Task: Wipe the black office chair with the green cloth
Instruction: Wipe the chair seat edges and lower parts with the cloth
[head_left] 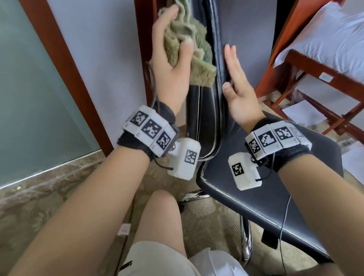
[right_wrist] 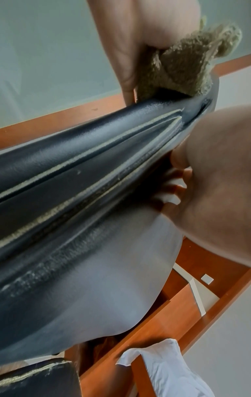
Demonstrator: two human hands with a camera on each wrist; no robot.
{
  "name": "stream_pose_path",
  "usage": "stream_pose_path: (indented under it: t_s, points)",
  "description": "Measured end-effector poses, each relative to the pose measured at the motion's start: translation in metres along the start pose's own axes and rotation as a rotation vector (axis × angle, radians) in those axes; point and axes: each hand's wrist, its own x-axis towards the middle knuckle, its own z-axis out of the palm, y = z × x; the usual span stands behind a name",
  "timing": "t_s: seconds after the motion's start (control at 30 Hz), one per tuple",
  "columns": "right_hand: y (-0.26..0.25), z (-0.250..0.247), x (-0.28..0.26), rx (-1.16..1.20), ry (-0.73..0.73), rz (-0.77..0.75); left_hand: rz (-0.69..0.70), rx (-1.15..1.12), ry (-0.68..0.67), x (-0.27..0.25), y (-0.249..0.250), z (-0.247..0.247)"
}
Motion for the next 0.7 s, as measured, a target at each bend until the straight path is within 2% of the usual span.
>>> stream_pose_path:
  t_s: [0.07,0.2,0.37,0.7]
  points:
    - [0.001,0.001,0.000,-0.004,-0.002,-0.004,-0.048,-0.011,-0.051,-0.002,-0.007,-0.003]
    - [0.003,0.005,-0.001,0.006,0.020,-0.033,-0.231,-0.106,-0.058,-0.024,-0.010,-0.001]
    - [0.008,0.002,-0.001,-0.009,0.012,-0.043,-0.297,-0.167,-0.026,-0.053,-0.024,0.002]
    - [0.012,0.012,-0.001,0.015,0.050,-0.094,-0.375,-0.121,0.056,-0.097,-0.050,0.006]
